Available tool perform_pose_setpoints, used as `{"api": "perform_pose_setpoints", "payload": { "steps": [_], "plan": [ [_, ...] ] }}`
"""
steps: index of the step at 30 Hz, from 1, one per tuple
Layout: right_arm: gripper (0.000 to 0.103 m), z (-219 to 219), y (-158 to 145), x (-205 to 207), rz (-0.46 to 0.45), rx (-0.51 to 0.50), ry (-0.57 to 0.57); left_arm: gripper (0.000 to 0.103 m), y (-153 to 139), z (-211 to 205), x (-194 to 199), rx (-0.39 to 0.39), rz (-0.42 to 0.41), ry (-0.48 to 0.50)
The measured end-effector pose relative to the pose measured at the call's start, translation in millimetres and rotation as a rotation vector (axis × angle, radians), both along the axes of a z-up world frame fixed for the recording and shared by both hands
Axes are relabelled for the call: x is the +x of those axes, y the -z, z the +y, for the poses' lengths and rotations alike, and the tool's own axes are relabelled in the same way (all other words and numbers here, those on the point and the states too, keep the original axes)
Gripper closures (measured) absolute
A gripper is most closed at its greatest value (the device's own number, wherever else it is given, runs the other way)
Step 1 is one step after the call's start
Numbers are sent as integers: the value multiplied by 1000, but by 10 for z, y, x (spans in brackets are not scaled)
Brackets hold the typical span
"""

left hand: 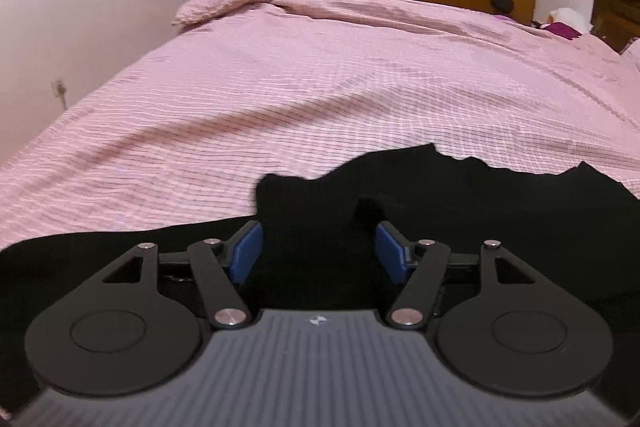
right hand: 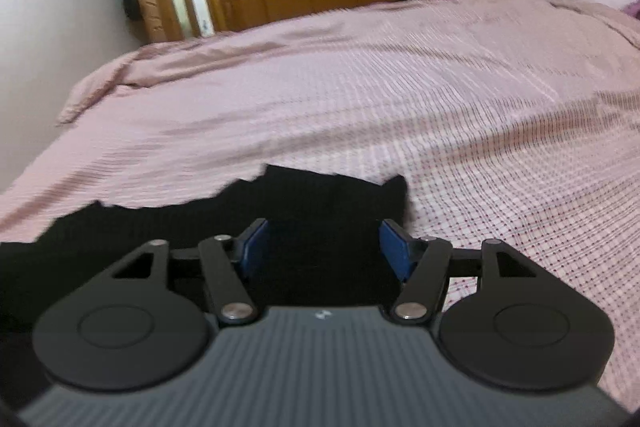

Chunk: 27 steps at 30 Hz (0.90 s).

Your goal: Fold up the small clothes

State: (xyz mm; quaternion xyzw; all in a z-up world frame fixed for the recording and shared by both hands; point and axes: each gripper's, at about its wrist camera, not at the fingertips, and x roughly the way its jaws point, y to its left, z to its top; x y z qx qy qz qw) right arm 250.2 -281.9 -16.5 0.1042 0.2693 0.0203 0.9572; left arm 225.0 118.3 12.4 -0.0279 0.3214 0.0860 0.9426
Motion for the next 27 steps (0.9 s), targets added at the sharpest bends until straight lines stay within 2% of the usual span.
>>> {"api": "perform_pose_setpoints", "payload": {
  "steps": [8, 16, 18, 23, 27],
  "plan": [
    [40, 317, -276, -482, -24, -28, -101, 31, -130, 309, -353, 21, 4, -67],
    [40, 561, -186, -896, 26, 7, -144, 29, -6, 812, -721, 96, 44, -190],
    [40, 614, -129, -985, 41, 7, -147, 29, 38, 947, -798, 80, 56, -215],
    [40, 679, 21, -1116, 85, 4, -139, 28, 150, 1186, -998, -19, 60, -233],
    [40, 700, 163, -1151, 130, 5, -127, 27, 284, 1238, -1076, -125, 49, -256]
  ]
}}
